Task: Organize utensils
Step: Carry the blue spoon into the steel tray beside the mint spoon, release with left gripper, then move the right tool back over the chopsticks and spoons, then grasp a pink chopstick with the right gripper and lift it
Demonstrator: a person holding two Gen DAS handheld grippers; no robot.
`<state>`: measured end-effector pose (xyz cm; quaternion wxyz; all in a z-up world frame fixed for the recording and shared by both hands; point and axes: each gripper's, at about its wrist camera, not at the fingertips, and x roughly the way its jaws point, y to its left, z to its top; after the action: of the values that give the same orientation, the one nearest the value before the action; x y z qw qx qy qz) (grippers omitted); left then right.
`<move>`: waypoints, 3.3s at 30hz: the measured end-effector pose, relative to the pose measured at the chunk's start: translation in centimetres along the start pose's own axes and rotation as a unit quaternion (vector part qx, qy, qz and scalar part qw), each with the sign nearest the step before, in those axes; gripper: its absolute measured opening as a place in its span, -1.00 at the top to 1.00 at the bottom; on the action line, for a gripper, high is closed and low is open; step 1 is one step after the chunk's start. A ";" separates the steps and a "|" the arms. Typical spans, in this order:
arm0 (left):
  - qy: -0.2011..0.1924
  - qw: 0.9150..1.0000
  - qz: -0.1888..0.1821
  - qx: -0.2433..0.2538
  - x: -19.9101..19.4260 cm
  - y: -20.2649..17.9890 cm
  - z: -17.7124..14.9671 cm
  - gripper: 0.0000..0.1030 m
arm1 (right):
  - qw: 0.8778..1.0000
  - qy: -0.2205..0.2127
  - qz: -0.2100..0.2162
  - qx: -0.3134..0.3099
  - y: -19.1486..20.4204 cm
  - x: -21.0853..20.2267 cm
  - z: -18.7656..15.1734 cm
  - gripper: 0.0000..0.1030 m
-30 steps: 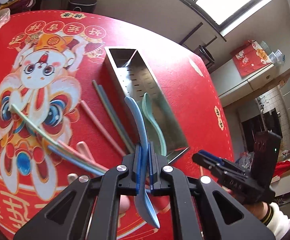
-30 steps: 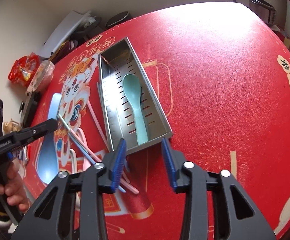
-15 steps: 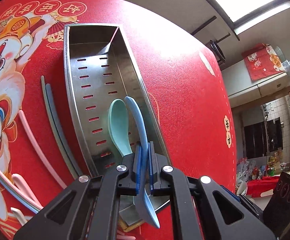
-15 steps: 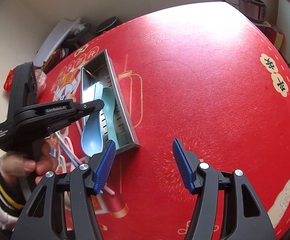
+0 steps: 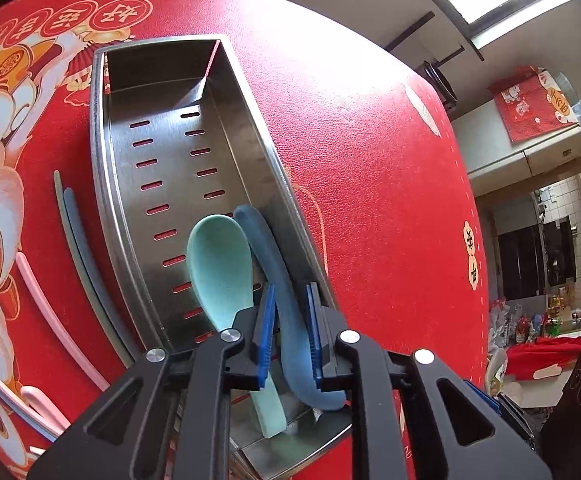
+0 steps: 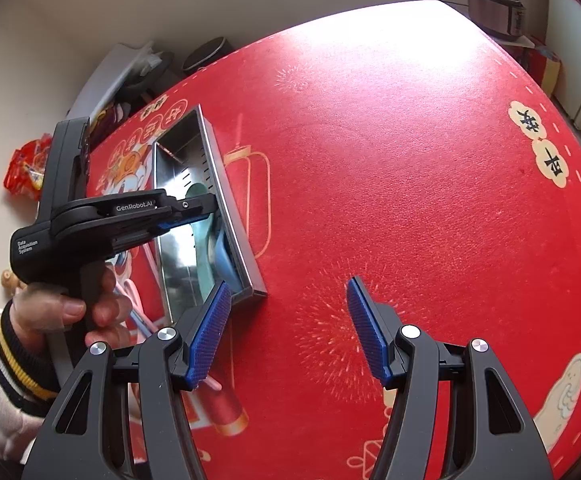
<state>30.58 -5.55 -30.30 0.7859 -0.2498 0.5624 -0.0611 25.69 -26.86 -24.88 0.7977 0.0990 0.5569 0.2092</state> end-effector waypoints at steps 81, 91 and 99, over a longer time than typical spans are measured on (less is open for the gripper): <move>-0.161 0.978 0.130 0.008 -21.1 19.8 -17.8 0.33 | 0.873 0.195 -0.051 -0.443 21.5 12.4 -7.5 0.84; -0.154 0.980 0.126 0.015 -20.7 19.2 -17.9 0.31 | 0.883 0.189 -0.051 -0.426 21.9 13.5 -7.2 0.81; -0.151 0.981 0.124 0.012 -20.6 19.2 -18.0 0.30 | 0.899 0.167 -0.047 -0.403 21.7 13.7 -7.0 0.81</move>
<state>3.20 13.02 -25.94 0.8661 -0.1756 0.4631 0.0684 18.36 -1.95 -30.47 0.6738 -0.2930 0.5539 0.3915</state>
